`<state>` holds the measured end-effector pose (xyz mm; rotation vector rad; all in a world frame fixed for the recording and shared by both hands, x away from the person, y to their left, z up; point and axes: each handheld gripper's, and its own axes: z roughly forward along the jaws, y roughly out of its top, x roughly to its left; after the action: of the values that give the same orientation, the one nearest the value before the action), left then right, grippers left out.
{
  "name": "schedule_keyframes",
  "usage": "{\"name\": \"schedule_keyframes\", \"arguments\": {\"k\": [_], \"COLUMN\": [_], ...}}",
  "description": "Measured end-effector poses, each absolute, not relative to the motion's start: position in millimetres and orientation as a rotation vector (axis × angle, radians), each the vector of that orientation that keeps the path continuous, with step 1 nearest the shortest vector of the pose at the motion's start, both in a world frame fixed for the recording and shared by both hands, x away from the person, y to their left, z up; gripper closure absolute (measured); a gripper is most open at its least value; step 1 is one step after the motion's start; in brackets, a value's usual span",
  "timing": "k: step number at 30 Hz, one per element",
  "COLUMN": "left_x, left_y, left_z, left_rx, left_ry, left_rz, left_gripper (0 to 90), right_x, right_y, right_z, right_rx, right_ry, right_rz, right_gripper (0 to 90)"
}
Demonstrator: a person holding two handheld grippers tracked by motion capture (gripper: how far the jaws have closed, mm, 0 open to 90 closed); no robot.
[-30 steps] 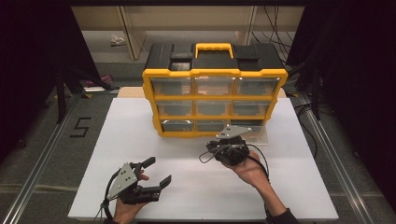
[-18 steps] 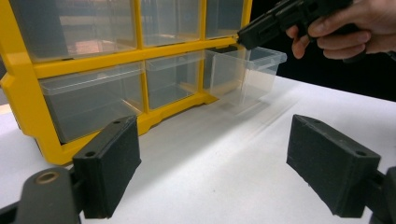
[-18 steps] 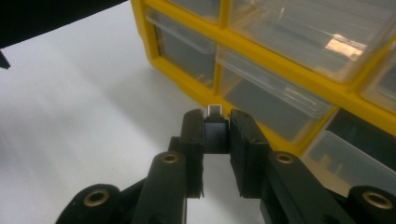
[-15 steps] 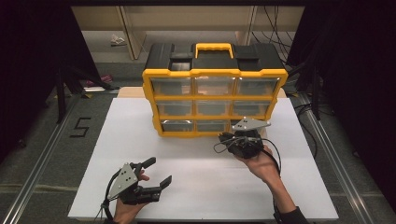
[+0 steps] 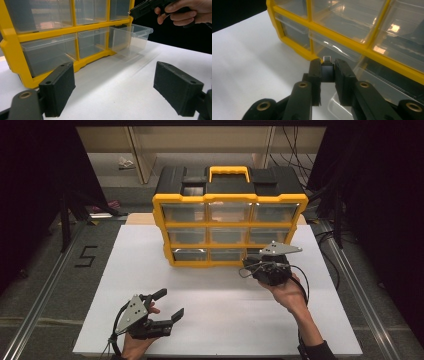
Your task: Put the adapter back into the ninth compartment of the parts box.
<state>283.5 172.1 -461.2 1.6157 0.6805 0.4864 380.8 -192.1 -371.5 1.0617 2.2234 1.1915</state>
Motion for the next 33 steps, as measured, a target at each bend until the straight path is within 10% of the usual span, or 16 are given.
{"name": "schedule_keyframes", "arguments": {"k": [33], "left_x": [284.0], "left_y": [171.9], "left_z": [-461.3], "left_rx": [1.615], "left_ry": [0.683], "left_rz": [0.484], "left_gripper": [16.9], "right_x": [395.0], "right_y": [-225.7], "right_z": [-376.9], "right_rx": [1.193], "right_ry": [2.162], "right_rz": [1.164], "right_gripper": [76.4]}}
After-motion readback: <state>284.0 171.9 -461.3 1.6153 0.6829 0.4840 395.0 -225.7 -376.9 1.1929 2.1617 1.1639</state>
